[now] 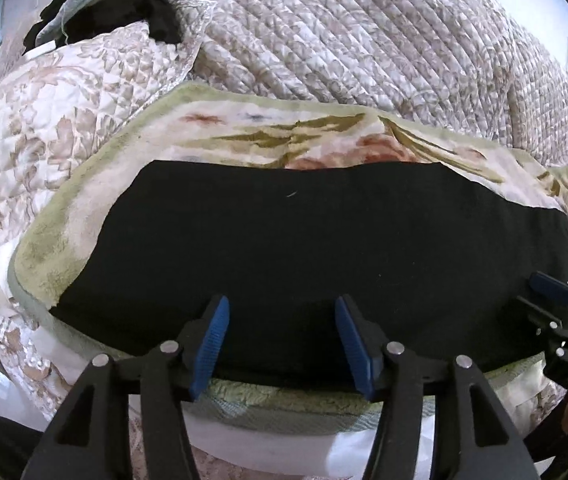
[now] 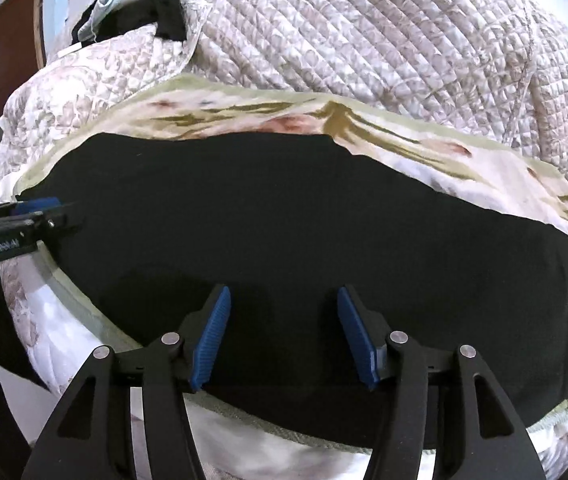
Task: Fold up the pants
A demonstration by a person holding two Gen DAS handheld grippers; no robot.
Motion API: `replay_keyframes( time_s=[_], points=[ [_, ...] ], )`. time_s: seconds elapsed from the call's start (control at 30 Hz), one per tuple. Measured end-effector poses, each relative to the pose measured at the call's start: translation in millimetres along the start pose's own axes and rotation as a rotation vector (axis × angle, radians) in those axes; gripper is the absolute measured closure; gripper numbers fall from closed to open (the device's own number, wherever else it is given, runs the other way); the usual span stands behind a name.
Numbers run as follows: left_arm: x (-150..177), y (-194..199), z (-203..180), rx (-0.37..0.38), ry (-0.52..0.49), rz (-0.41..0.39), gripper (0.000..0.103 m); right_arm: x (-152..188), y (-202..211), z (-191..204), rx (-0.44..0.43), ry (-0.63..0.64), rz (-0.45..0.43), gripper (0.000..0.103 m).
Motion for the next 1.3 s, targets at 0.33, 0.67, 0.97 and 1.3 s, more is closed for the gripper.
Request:
replay_keyframes(
  time_s=[0.33, 0.67, 0.97, 1.3],
  points=[
    [-5, 10, 2, -0.014, 0.007, -0.035, 0.044, -7, 13, -13, 0.022, -0.058, -0.051, 0.046],
    [-5, 11, 16, -0.004, 0.016, -0.015, 0.041, 0, 4, -21, 0.028, -0.080, 0.001, 0.046],
    [-28, 18, 109, -0.083, 0.231, -0.034, 0.039, -1, 4, -25, 0.022, -0.110, -0.001, 0.046],
    [-22, -2, 112, -0.001, 0.262, -0.025, 0.023, -3, 3, -29, -0.004, -0.148, 0.000, 0.046]
  ],
)
Point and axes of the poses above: each gripper's, at about its wrist camera, not at the fingertips, and y roughly against the way its jaws point, z to its left, x to its underside, the point moved 7 cm from there along -y, roughly the way its jaws point, and after that the axes turned 6 degrees about x, right-handed, at the moved point
